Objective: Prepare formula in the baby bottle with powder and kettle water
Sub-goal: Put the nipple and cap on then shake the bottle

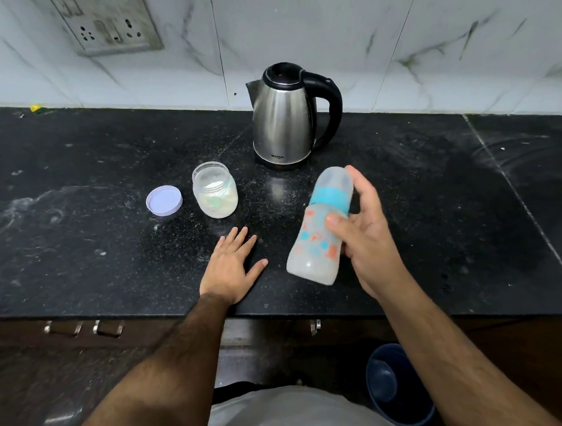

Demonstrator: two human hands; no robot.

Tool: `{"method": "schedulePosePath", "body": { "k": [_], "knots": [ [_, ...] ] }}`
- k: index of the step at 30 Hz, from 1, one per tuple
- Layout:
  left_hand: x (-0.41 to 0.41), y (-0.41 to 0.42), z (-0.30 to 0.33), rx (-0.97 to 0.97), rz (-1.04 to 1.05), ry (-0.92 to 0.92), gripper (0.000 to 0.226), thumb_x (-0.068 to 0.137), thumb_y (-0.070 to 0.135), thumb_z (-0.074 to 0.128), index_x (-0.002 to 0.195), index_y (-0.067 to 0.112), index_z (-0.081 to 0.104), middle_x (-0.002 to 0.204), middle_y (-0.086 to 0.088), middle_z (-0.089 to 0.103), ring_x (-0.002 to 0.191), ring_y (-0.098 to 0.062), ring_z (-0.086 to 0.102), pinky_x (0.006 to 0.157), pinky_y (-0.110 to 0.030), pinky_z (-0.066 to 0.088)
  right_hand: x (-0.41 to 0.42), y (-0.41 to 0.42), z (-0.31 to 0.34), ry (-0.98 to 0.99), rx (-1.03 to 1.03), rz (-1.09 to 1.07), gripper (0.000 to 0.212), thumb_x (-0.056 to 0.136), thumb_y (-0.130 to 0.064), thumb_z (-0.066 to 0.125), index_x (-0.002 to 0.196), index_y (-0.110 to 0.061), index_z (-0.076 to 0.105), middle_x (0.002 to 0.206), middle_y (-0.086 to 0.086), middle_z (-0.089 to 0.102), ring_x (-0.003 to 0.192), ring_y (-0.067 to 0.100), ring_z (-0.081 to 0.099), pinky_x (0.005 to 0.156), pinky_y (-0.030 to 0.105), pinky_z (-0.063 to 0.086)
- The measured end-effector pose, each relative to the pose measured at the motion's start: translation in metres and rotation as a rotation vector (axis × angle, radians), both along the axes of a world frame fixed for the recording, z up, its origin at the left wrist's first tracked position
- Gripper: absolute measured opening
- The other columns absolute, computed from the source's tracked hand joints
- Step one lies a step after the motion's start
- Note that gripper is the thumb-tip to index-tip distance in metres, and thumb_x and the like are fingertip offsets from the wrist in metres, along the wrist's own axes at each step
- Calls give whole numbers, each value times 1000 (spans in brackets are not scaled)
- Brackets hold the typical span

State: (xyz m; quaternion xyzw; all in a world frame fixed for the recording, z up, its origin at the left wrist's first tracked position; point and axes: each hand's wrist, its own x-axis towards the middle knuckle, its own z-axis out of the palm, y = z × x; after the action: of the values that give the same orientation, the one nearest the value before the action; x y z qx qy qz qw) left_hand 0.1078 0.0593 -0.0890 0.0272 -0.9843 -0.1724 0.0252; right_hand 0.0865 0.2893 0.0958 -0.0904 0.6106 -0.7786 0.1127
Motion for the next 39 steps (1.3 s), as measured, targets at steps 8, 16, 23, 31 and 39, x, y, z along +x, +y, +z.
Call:
{"method": "schedulePosePath", "body": {
  "k": [8, 16, 23, 31, 39],
  "knots": [
    [0, 0, -2, 5, 13, 8, 76, 90, 68, 29, 149, 22, 39, 161, -1, 26, 151, -15, 12, 124, -35, 5, -5, 1, 4, -4, -65, -95, 73, 91, -11, 61, 151, -27, 23, 104, -4, 73, 92, 15, 71, 75, 37, 59],
    [-1, 3, 0, 16, 8, 16, 71, 92, 64, 36, 148, 20, 40, 161, -2, 27, 151, -17, 13, 124, -37, 7, -5, 4, 5, 0, -110, -160, 70, 95, -12, 58, 153, -26, 21, 101, -11, 73, 91, 12, 70, 77, 36, 58],
    [-1, 0, -1, 10, 12, 7, 78, 89, 69, 26, 149, 21, 39, 161, -1, 27, 151, -15, 12, 124, -36, 6, -6, 3, 9, -2, -85, -147, 69, 92, -12, 60, 149, -28, 25, 105, -5, 73, 91, 15, 72, 74, 36, 58],
    [0, 1, 1, 9, 5, 4, 81, 86, 69, 22, 149, 19, 40, 161, -2, 26, 151, -16, 13, 124, -37, 8, 4, -2, 6, -40, -11, -7, 71, 84, -12, 63, 144, -33, 30, 123, 14, 66, 99, 22, 71, 82, 43, 60],
    [-1, 1, 0, 1, 10, 5, 75, 90, 67, 30, 149, 21, 40, 161, -1, 27, 151, -16, 12, 124, -36, 7, -4, -4, 4, -41, -39, -121, 73, 90, -14, 63, 151, -29, 25, 118, 6, 70, 98, 23, 70, 84, 47, 59]
  ]
}}
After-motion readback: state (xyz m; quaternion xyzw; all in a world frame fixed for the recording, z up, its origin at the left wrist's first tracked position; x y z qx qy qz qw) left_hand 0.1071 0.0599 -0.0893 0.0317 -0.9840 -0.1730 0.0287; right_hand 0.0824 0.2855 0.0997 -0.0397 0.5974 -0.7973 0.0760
